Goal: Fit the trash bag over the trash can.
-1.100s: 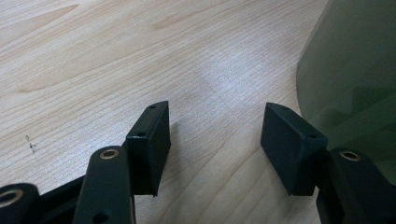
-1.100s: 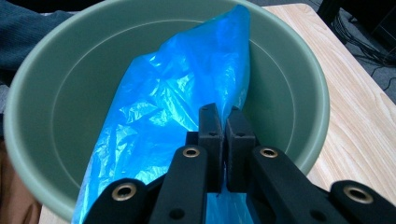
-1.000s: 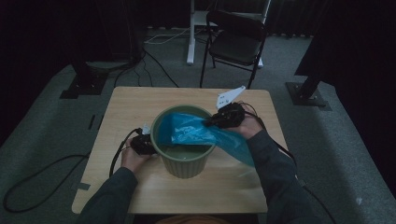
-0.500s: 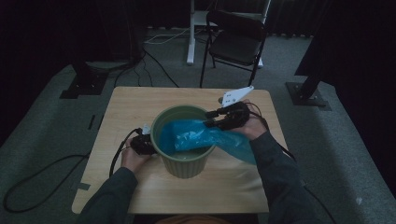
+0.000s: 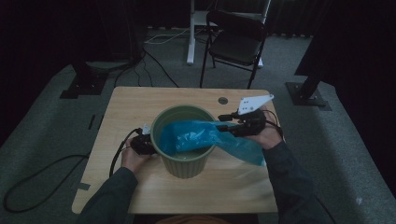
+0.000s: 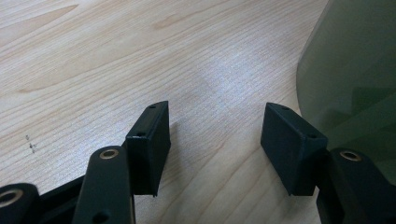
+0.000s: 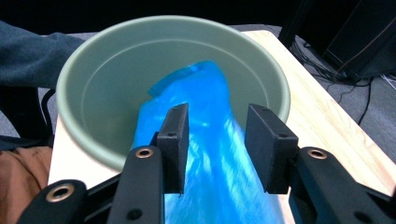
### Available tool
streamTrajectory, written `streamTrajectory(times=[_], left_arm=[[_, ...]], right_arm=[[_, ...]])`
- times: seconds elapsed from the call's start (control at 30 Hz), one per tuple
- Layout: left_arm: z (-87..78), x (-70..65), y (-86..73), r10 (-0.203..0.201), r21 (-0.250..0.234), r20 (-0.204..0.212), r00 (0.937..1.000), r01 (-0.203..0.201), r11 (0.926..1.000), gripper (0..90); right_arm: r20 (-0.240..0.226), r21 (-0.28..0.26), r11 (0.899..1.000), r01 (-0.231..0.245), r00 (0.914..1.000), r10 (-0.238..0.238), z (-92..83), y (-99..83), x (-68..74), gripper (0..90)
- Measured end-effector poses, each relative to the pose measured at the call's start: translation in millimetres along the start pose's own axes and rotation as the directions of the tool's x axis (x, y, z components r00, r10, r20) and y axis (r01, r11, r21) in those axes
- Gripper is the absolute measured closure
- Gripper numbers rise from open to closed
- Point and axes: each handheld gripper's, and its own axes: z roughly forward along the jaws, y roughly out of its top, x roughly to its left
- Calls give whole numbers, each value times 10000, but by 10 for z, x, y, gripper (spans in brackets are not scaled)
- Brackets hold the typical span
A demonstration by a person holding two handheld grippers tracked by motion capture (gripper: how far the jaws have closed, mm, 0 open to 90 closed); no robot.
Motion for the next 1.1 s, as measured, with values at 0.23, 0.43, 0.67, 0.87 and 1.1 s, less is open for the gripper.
streamTrajectory(times=[0.23,0.43,0.67,0.87,1.1], left_arm=[[1,-1,0,-6,0,-6,10000,6,10000,423],[1,-1,1,-2,1,-5,10000,2,10000,423],[1,-2,0,-7,-1,-8,10000,7,10000,422],[1,-2,1,-10,0,-13,10000,10,10000,422],[2,-4,1,-18,-10,-18,10000,18,10000,422]], right_arm=[[238,79,10000,-54,9997,52,-95,-117,79,597],[410,331,9994,-77,9991,64,-143,-191,137,595],[531,328,9993,-191,9984,174,-228,-289,177,575],[629,384,9990,-244,9978,220,-280,-371,203,571],[585,476,9981,-399,9976,371,-295,-430,205,539]])
